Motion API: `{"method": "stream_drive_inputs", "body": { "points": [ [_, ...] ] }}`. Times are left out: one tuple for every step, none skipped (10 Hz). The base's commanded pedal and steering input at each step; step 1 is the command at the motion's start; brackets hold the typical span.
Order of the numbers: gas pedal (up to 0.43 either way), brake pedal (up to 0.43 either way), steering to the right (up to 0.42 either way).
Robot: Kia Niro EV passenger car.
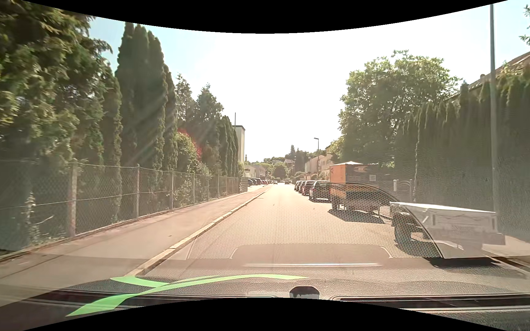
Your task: Follow the waypoints while adhering to traffic rules and regulations
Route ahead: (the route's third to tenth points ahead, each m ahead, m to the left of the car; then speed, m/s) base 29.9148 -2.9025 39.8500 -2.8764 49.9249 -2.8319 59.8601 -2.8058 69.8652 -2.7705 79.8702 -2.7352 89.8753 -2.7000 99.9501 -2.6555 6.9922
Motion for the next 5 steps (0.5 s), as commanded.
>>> {"method": "stream_drive_inputs", "body": {
  "points": [
    [0.118,0.0,0.003],
    [0.118,0.0,0.003],
    [0.118,0.0,0.003],
    [0.118,0.0,0.003],
    [0.118,0.0,0.002]
  ]
}}
